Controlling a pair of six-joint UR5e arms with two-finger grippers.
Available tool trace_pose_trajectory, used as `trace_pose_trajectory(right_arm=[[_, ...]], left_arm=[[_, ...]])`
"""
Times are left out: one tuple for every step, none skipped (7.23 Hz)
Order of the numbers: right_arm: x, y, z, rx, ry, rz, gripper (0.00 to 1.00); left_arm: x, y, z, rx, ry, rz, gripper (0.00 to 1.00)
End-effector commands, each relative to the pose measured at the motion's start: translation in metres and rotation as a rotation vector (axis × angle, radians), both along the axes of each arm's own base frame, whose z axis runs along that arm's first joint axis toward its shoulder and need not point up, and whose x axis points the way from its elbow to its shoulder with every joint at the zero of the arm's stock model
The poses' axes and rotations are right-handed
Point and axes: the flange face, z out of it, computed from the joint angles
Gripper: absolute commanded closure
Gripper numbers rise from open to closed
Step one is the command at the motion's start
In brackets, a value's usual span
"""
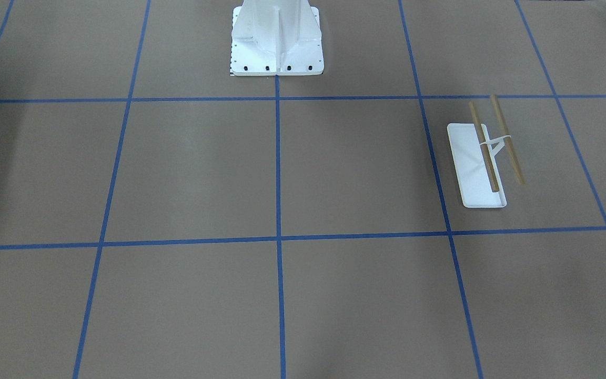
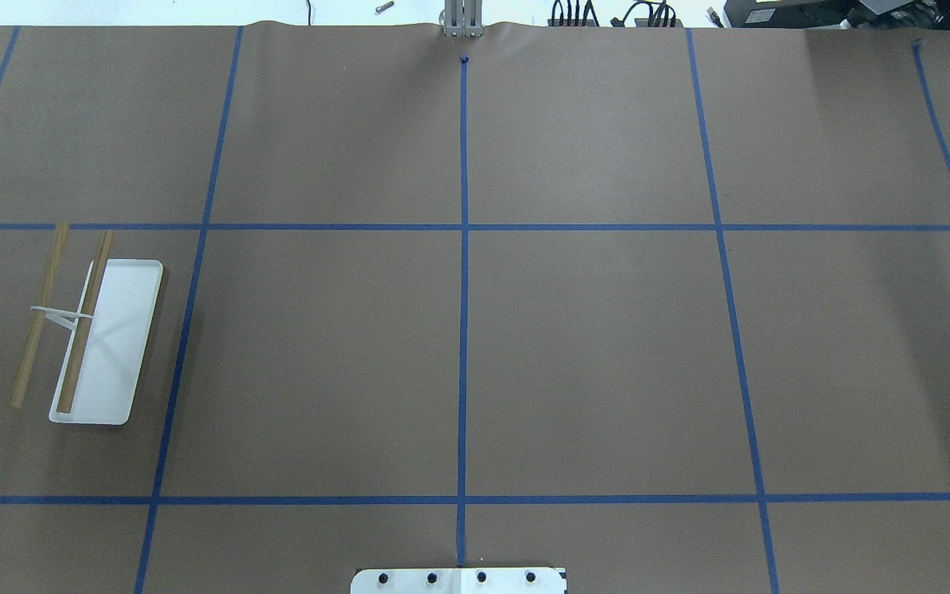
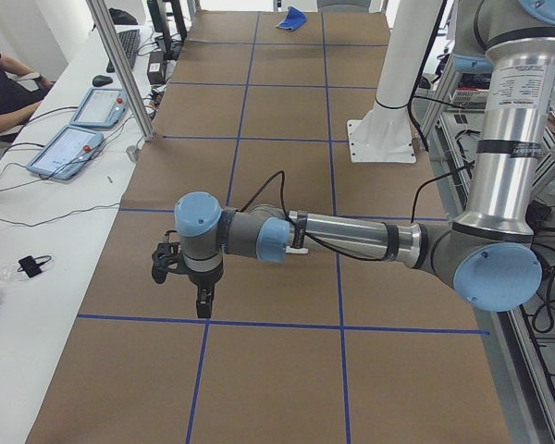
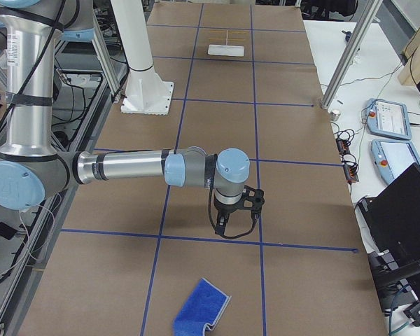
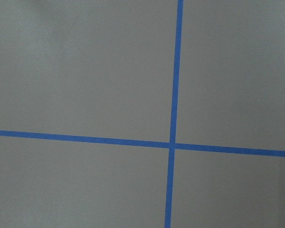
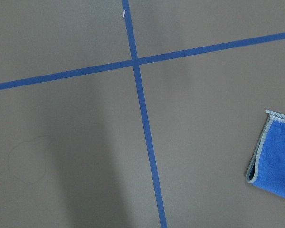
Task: Hang towel on rack
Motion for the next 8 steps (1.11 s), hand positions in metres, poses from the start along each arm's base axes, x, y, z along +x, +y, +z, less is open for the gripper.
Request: trace_pose_trajectory(right_arm=[[-0.0002, -0.0018, -0.0018, 0.002, -0.001, 0.002, 0.00], [-0.0001, -0.0025, -0.0010, 0.001, 0.000, 0.003, 0.00], [0.0002, -0.0038, 0.0002, -0.001, 0.005, 0.004, 0.00], [0.0000, -0.0046, -0.0022, 0.002, 0.002, 0.005, 0.00], [-0.0001, -0.0058, -0.0028, 0.002, 0.000, 0.005, 0.00], [-0.0011, -0.0067, -0.0024, 0.003, 0.006, 0.003, 0.00], [-0.0010, -0.0068, -0.0031, 0.005, 0.008, 0.002, 0.00], [-0.0010, -0.0068, -0.0031, 0.005, 0.008, 0.002, 0.00]], left_arm=[[0.0002, 0.0102, 0.0113, -0.012, 0.002, 0.000, 0.01], [0.0002, 0.0101, 0.0105, -0.009, 0.002, 0.000, 0.01], [0.0010, 0.0101, 0.0120, -0.012, 0.002, 0.002, 0.01], [0.0010, 0.0101, 0.0120, -0.012, 0.002, 0.002, 0.01], [0.0010, 0.0104, 0.0119, -0.016, 0.001, 0.003, 0.01], [0.0009, 0.0103, 0.0132, -0.016, 0.000, 0.003, 0.01], [0.0010, 0.0110, 0.0153, -0.019, 0.001, 0.003, 0.01], [0.0009, 0.0111, 0.0142, -0.019, 0.000, 0.003, 0.01]])
